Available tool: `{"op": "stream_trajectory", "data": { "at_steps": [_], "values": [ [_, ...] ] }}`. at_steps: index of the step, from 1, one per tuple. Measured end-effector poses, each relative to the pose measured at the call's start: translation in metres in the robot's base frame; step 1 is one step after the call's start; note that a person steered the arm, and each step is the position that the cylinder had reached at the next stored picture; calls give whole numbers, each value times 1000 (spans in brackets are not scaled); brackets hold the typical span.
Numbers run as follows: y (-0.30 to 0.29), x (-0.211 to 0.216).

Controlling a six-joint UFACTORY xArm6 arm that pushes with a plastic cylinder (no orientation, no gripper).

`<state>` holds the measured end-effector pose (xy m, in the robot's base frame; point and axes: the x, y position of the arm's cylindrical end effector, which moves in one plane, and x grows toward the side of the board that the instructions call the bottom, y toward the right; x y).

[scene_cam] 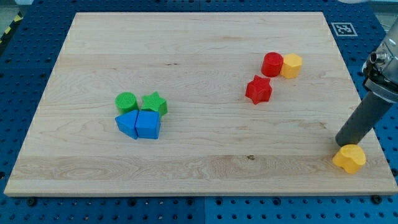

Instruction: Move the arm to the right of the yellow hexagon

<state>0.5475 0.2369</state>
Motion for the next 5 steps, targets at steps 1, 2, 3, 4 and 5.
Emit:
{"op": "stream_trajectory", "data": {
  "at_steps": [1, 2, 3, 4, 5],
  "values": [
    [0, 3],
    [5, -30],
    [19, -61],
    [19, -77],
    [19, -78]
  ]
}}
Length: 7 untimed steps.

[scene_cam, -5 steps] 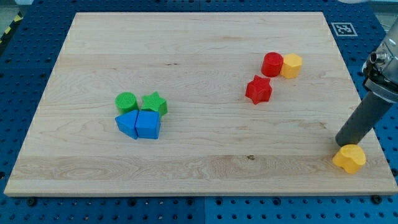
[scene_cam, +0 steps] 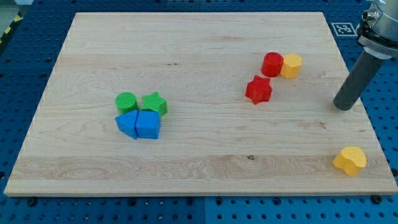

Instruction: Move the arm to the right of the yellow hexagon

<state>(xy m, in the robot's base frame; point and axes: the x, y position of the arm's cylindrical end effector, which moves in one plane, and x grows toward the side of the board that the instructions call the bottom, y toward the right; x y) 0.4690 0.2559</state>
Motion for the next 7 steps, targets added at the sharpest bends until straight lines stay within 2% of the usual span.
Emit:
{"op": "stream_trajectory", "data": {
  "at_steps": [1, 2, 5, 7],
  "values": [
    [0, -9],
    [0, -46],
    [9, -60],
    [9, -87]
  ]
}}
